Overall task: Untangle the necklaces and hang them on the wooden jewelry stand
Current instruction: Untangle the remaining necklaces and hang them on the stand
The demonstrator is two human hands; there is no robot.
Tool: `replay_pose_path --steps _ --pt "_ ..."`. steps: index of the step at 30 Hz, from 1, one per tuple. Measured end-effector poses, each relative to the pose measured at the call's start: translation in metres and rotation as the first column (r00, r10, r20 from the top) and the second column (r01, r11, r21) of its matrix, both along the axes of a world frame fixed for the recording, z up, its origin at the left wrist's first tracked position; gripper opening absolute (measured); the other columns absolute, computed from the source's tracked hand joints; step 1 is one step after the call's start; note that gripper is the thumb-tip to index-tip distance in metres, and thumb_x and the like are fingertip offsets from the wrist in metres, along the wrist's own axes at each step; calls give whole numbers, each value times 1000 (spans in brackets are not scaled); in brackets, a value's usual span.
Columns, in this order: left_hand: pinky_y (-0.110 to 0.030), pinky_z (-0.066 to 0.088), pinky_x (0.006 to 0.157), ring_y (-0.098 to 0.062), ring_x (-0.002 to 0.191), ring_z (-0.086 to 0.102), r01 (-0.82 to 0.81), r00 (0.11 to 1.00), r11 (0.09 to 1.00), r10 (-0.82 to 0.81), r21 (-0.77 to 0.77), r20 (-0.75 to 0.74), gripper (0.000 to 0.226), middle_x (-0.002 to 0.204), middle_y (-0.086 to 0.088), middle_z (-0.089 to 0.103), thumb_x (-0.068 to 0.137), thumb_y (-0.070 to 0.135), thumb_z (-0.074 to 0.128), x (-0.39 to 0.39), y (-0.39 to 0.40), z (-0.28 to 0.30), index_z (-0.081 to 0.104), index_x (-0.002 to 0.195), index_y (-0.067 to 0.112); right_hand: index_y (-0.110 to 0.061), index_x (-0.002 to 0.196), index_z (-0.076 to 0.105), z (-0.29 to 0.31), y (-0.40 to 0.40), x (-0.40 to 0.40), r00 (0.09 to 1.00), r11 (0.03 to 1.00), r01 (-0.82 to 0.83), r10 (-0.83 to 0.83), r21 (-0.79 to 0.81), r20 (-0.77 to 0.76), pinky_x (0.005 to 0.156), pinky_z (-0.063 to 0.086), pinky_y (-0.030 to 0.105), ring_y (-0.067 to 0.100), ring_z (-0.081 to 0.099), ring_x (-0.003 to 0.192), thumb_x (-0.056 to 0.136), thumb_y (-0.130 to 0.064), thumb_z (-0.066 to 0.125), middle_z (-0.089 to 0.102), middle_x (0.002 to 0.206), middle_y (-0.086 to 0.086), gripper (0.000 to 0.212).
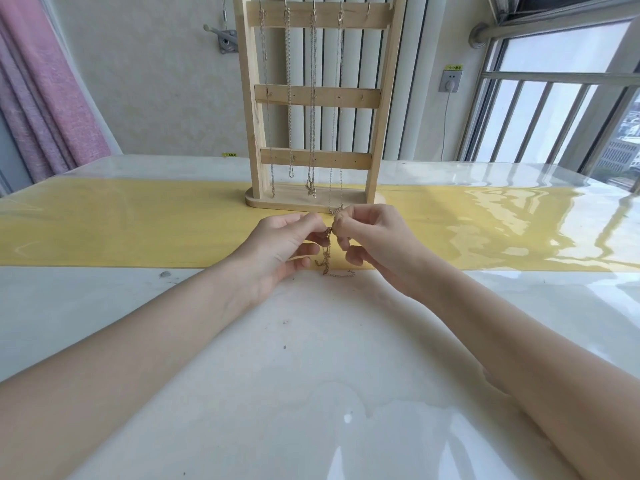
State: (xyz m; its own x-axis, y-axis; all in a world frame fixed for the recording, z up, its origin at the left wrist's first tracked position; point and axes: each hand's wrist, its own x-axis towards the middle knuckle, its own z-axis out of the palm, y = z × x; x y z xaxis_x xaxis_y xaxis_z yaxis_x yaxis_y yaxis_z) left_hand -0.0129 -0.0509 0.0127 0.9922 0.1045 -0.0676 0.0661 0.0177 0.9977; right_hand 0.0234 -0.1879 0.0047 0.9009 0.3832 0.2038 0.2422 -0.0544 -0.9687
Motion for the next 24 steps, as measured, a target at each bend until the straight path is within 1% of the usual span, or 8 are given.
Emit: replay_pose_path --steps 3,5,7,11,13,16,19,24 --pt "-17 34 46 -8 51 47 10 999 1000 -11 -18 -37 23 56 5 59 86 12 56 -1 -1 1 59 64 17 -9 61 50 -1 -2 2 997 997 -49 53 57 -65 48 35 20 19 42 67 88 2 50 45 62 5 29" --pt "-18 33 46 -9 51 46 33 999 999 -32 24 -43 23 57 6 58 86 14 55 -1 0 1 58 63 18 -10 65 50 0 -3 2 987 993 -86 96 79 -129 48 36 18 14 44 62 89 0 49 46 62 3 26" --pt "-19 34 48 -10 53 47 40 999 992 -39 120 -7 22 60 6 59 86 15 55 -1 4 0 56 65 18 -11 66 49 2 -5 3 975 989 -90 113 120 -194 45 35 17 12 44 60 89 -1 48 46 64 4 25" --pt "-15 39 49 -4 53 50 -63 991 969 33 239 128 23 65 6 59 89 13 55 2 12 -1 53 66 17 -13 68 49 6 -10 6 956 971 -43 108 236 -271 42 34 17 11 43 58 89 -2 48 46 70 6 23" --pt "-13 40 50 -1 53 51 -87 975 957 25 276 220 21 66 6 59 88 12 58 1 13 -1 55 68 16 -13 69 49 7 -11 7 955 970 -41 109 241 -276 42 34 16 10 44 58 89 -2 48 46 72 6 23" --pt "-17 44 56 -4 59 52 -53 937 937 -74 346 342 14 71 8 59 84 12 67 0 7 -1 61 74 18 -11 69 50 6 -9 5 955 973 -61 122 225 -269 43 34 16 10 44 60 89 0 47 48 74 6 23" --pt "-19 45 61 -2 61 54 -67 914 914 -105 401 392 14 71 9 61 79 15 73 0 3 -4 62 73 21 -9 65 55 6 -7 5 958 973 -77 133 216 -255 43 34 16 11 44 60 89 1 50 47 69 6 27" --pt "-12 43 57 3 58 55 -130 900 902 -67 413 430 18 66 9 62 80 12 73 3 8 -7 64 68 22 -8 70 59 4 -7 7 970 985 -83 114 148 -215 46 38 16 9 48 58 89 -1 56 50 59 1 21"
